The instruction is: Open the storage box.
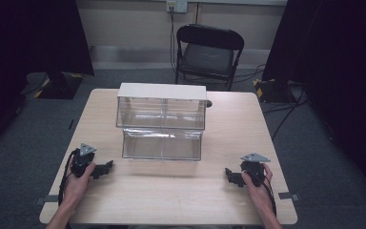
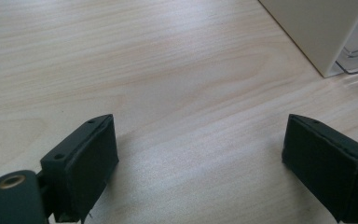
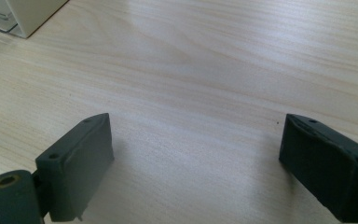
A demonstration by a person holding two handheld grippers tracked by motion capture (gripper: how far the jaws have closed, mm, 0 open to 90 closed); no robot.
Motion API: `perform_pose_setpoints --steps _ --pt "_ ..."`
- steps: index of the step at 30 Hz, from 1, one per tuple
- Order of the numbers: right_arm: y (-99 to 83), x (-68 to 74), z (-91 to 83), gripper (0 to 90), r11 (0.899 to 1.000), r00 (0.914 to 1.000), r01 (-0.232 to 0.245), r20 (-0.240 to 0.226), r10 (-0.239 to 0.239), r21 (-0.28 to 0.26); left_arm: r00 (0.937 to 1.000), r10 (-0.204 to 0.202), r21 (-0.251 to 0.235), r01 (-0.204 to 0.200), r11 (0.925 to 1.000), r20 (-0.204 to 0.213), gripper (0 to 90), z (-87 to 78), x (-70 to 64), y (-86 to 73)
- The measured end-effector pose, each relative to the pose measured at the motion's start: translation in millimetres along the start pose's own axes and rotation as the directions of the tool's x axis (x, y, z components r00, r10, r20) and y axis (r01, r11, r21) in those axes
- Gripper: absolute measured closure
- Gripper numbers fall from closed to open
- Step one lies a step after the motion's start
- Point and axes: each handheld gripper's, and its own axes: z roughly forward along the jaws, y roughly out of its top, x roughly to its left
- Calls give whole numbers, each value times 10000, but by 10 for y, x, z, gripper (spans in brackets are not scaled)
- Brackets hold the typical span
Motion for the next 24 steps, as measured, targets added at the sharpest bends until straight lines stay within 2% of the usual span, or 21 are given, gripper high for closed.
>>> perform_pose_setpoints --steps 7,11,15,16,20,22,24 --pt "2 -3 1 89 10000 10000 10 -11 -10 20 10000 1 3 -1 10000 9 96 1 1 0" --pt "23 4 -5 92 9997 10000 32 -69 -31 238 10000 -1 1 1 10000 9 96 1 1 0" --pt "50 12 -18 156 9996 9999 42 -163 -37 296 10000 2 5 -2 10000 18 96 0 1 0" --pt "59 24 -24 148 9997 9996 80 -273 -73 252 10000 1 1 -1 10000 17 96 1 1 0" --pt "84 66 -43 145 9989 9993 334 -201 -327 330 10000 0 1 0 10000 16 96 1 1 0" --pt "98 62 -54 149 9988 9989 365 -319 -355 331 10000 9 4 -9 10000 4 96 0 2 1" --pt "134 72 -99 148 9997 9989 205 -423 -200 114 10000 4 4 -4 10000 17 96 0 1 0"
